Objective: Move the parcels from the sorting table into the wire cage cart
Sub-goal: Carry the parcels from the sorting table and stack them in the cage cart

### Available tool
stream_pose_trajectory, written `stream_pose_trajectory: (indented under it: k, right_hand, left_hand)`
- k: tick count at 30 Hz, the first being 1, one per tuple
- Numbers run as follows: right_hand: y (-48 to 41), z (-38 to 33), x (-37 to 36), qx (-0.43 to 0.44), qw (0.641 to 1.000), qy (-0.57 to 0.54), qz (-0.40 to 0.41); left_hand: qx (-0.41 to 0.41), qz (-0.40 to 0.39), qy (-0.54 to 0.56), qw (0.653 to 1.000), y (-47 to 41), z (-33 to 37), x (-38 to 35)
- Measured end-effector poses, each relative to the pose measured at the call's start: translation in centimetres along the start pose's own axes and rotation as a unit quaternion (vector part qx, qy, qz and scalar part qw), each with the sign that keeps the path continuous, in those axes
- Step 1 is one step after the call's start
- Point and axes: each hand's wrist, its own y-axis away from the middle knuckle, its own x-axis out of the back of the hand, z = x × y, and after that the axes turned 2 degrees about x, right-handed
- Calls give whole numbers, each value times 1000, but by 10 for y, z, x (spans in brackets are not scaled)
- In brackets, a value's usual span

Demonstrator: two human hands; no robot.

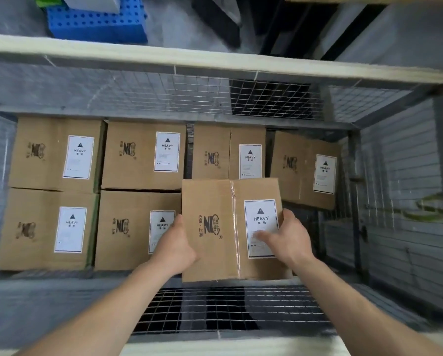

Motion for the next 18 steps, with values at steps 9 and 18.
stream_pose_trajectory:
  k: [9, 18]
  right_hand:
    - [0, 8, -5, -4, 1000, 2, -31]
    - [-42, 15, -31, -44, 997, -15, -60]
  left_hand:
    - [11, 7, -8, 1000, 3, -8, -2]
    - [35, -6, -24, 999, -32, -12, -15]
